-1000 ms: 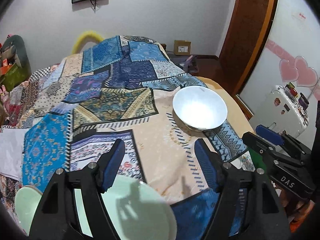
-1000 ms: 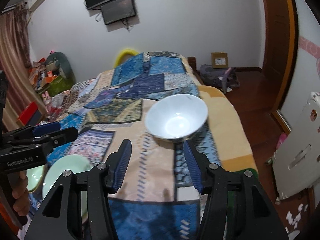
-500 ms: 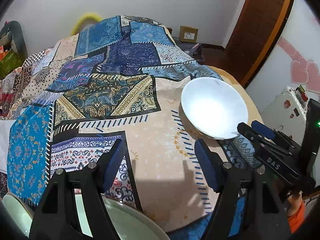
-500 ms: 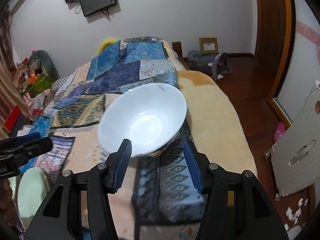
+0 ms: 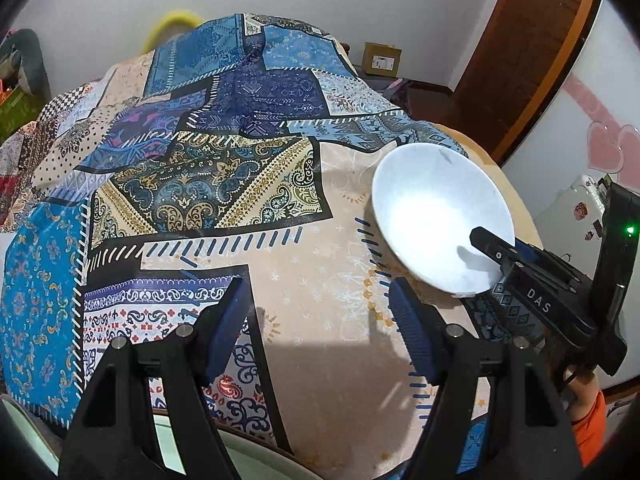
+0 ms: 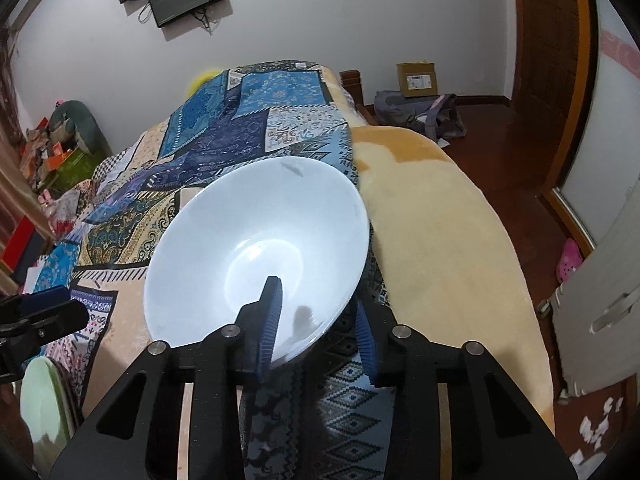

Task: Organize plates and bowls

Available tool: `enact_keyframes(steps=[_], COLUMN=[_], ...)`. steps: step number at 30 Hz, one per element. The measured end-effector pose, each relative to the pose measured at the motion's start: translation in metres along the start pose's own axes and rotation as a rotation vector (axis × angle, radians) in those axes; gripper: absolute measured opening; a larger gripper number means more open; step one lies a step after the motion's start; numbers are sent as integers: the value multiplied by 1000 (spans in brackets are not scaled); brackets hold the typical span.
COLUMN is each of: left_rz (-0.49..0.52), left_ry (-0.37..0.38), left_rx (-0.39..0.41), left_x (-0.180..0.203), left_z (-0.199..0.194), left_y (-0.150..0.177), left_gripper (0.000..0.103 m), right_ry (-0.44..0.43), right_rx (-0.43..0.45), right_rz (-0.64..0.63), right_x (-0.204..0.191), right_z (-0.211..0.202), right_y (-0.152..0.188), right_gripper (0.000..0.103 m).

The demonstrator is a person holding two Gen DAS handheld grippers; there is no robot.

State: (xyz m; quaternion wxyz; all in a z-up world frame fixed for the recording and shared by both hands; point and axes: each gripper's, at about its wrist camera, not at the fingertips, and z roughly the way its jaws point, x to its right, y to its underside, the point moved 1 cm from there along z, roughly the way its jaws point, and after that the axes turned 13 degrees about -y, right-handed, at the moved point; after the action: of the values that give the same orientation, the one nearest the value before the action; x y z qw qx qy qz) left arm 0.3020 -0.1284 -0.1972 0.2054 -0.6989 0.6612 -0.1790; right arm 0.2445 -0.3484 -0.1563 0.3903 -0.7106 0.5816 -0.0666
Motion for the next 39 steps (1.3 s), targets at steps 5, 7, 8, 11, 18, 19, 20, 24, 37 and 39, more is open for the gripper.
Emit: enact_keyframes(steps=[5,7,8,11,18,19,20,24,37,39], left_rz=[-7,-5,-3,8,2,1,0,-3,20,18], left_ry=[7,2,-1,-9,-21,-19,-19,-2,10,15], left_rx=[-11,-15,-17,-14,-47,-56,-69,-109,-109,-112], left_x=[-1,-1,0,3,4,4,5,9,24,23], left_z=[3,5,6,9,23,26,29,41,49,50], left_y=[1,1,1,0,0,0,0,-2,-6,-7], left_gripper=[71,71,71,71,68,63,61,38,19,19], right_ry=[-33,-54,-71,-107,-175,-180,-186,-198,-128,-113], right_rx=[-26,-35,-41,-53,-75,-77,-79,-87,-82,-83], right_rz=[-42,-38,-34,-33,-73,-82,-86,-93,-60,-49], right_x=[-7,-8,-9,-14,-33,-35,-37,-40,-32,-29], right_z=[3,5,5,6,2,2,2,5,16,21], right_y=[2,2,3,5,12,13,13,13,0,-3], right_gripper=[28,28,28,28,28,28,28,28,29,29])
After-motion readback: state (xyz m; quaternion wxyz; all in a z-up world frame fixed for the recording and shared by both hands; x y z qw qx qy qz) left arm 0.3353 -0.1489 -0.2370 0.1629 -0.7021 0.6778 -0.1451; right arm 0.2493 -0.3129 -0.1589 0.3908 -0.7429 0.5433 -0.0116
